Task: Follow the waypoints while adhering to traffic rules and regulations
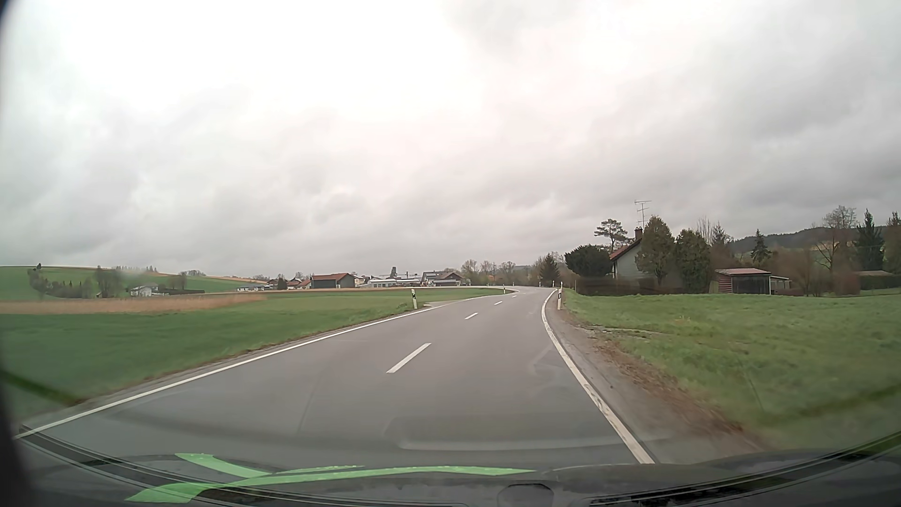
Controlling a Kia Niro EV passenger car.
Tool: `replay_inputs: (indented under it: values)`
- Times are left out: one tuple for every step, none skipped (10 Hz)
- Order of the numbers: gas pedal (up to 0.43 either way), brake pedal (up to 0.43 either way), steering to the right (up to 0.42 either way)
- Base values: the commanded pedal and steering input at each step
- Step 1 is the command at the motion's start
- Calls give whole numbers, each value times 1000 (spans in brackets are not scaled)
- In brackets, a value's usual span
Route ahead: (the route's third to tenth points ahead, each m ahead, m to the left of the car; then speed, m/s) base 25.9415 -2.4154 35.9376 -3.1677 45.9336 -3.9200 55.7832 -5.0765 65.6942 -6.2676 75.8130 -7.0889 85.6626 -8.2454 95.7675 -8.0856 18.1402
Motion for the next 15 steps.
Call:
replay_inputs:
  values:
    - [59, 0, 19]
    - [67, 0, 20]
    - [67, 0, 19]
    - [67, 0, 20]
    - [79, 0, 20]
    - [79, 0, 20]
    - [87, 0, 20]
    - [87, 0, 20]
    - [87, 0, 20]
    - [87, 0, 19]
    - [87, 0, 20]
    - [87, 0, 18]
    - [87, 0, 15]
    - [67, 0, 14]
    - [20, 0, 14]
